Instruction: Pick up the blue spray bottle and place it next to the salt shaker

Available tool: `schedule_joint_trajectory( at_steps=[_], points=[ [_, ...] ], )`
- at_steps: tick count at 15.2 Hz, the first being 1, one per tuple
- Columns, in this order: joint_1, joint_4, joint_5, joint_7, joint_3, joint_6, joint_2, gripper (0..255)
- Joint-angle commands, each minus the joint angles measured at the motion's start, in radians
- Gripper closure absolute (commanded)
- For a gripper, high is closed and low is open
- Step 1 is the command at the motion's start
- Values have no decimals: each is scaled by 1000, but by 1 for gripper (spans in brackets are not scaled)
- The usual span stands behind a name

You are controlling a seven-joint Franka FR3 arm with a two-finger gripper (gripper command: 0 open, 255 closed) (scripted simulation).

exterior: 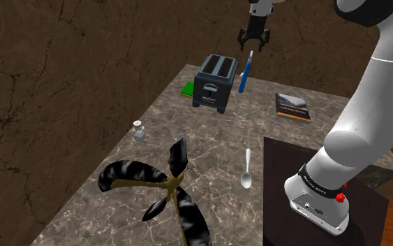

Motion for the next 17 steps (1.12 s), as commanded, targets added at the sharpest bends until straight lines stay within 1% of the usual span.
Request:
schedule_joint_trajectory(
  at_steps=[1, 4, 11, 17],
  points=[
    [-21, 71, 16, 15, -13, -11, 65, 0],
    [-58, 183, 42, 31, -28, -33, 163, 0],
    [-56, 98, 45, 28, -26, 58, 170, 0],
    [-56, 92, 45, 28, -26, 65, 171, 0]
  ],
)
